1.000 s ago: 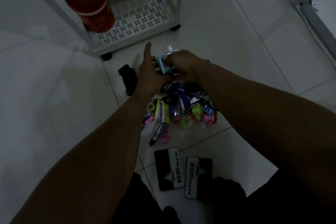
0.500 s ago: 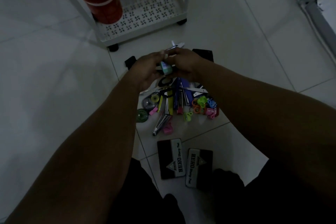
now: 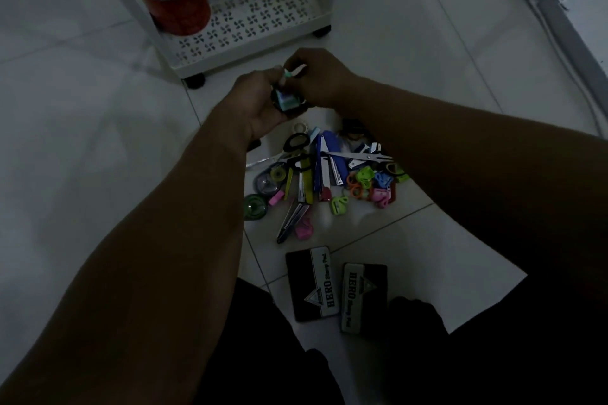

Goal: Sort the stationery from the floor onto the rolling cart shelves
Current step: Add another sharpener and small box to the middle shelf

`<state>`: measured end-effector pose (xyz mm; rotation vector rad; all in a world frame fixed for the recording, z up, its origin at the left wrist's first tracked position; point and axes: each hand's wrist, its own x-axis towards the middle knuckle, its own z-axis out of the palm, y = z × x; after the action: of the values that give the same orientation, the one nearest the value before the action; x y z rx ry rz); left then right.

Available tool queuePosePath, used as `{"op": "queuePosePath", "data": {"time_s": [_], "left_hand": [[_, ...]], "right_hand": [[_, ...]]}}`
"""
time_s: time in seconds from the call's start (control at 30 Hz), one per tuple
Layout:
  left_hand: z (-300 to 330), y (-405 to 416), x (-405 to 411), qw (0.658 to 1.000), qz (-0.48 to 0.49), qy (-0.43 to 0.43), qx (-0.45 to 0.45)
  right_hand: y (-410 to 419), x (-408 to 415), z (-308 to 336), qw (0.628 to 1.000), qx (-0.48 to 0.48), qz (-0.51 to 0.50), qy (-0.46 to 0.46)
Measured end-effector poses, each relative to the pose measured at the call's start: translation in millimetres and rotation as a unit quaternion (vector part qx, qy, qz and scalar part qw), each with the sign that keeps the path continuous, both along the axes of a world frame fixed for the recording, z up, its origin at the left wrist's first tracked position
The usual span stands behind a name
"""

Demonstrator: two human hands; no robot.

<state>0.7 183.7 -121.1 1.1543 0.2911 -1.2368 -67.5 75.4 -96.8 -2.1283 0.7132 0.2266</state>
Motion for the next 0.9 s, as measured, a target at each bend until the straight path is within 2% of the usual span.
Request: {"op": "queuePosePath", "data": {"time_s": [0.1,0.23,0.3,0.4,0.47,0.53,0.6,0.7,0.9], "left_hand": [[-4,-8,4,0.999,0.012,-0.019,0.024],[-9,-15,3,0.998,0.045,-0.009,0.035],[-10,-16,1,0.998,0.031,-0.026,0.045],[-9,-14,-7,0.999,0.016,-0.032,0.025],[-10,-12,-10,1.000,0.011,-0.020,0.008],[-11,-10,-11,1.000,0.007,-0.007,0.000],[-12,-10,-11,1.000,0.005,-0.010,0.012],[-10,-8,-10,0.999,-0.005,-0.022,0.024],[-9,5,-8,0.996,-0.020,-0.052,0.068]], "right_hand": [[1,0,-2,0.997,-0.068,0.025,0.005],[6,-17,3,0.998,-0.041,-0.041,0.008],[15,-37,2,0.994,-0.023,0.039,0.100],[43,-68,-3,0.961,0.020,0.134,0.241],[66,-85,-13,0.939,0.021,0.185,0.289],[93,-104,-28,0.919,-0.033,0.236,0.315],[120,-126,-45,0.932,-0.089,0.207,0.283],[145,-145,-61,0.972,-0.058,0.060,0.218],[139,-135,-74,0.992,-0.080,0.016,0.097]]}}
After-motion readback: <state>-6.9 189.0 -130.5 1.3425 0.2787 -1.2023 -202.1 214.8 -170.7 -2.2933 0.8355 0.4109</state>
